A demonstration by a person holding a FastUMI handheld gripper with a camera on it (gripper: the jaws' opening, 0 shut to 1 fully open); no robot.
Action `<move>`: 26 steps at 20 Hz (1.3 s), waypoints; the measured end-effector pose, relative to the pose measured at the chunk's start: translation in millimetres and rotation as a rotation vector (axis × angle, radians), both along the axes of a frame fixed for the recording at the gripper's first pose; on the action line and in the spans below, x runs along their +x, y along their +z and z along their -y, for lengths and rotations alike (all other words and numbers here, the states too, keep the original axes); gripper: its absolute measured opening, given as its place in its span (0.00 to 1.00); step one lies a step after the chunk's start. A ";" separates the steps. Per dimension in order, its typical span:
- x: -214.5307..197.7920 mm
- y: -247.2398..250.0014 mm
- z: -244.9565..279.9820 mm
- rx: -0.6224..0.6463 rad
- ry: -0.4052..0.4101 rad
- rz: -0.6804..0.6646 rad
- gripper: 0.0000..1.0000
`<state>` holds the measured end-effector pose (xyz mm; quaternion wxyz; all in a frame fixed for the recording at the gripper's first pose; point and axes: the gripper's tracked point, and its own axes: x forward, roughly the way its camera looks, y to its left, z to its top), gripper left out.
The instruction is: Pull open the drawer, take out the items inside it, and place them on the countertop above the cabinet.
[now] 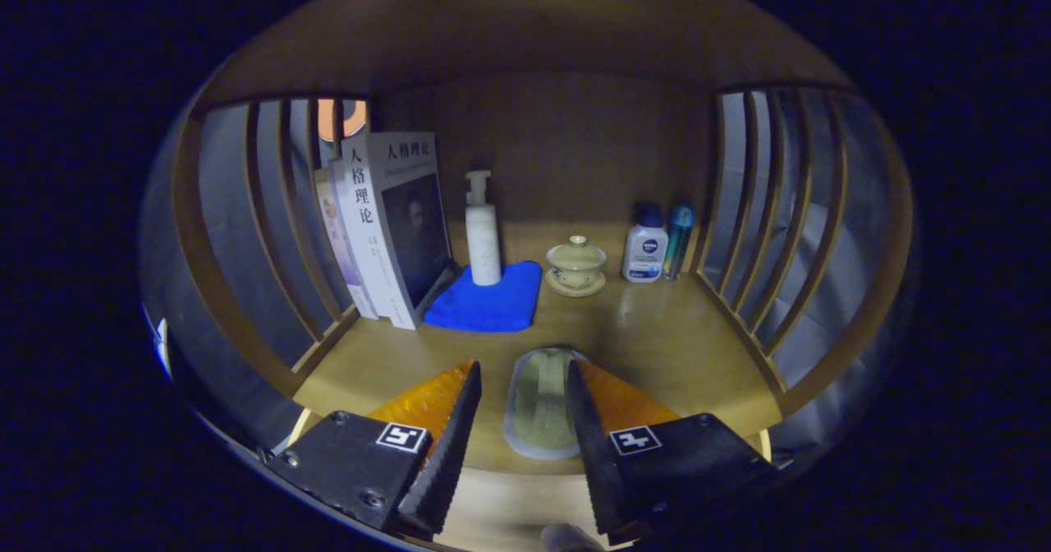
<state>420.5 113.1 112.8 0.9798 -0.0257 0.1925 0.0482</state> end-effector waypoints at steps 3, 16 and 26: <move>-25.0 0.5 6.3 -0.028 0.008 0.051 0.66; -197.8 -31.7 2.5 -0.037 0.045 0.343 1.00; -255.1 -121.3 23.7 -0.017 0.018 0.325 1.00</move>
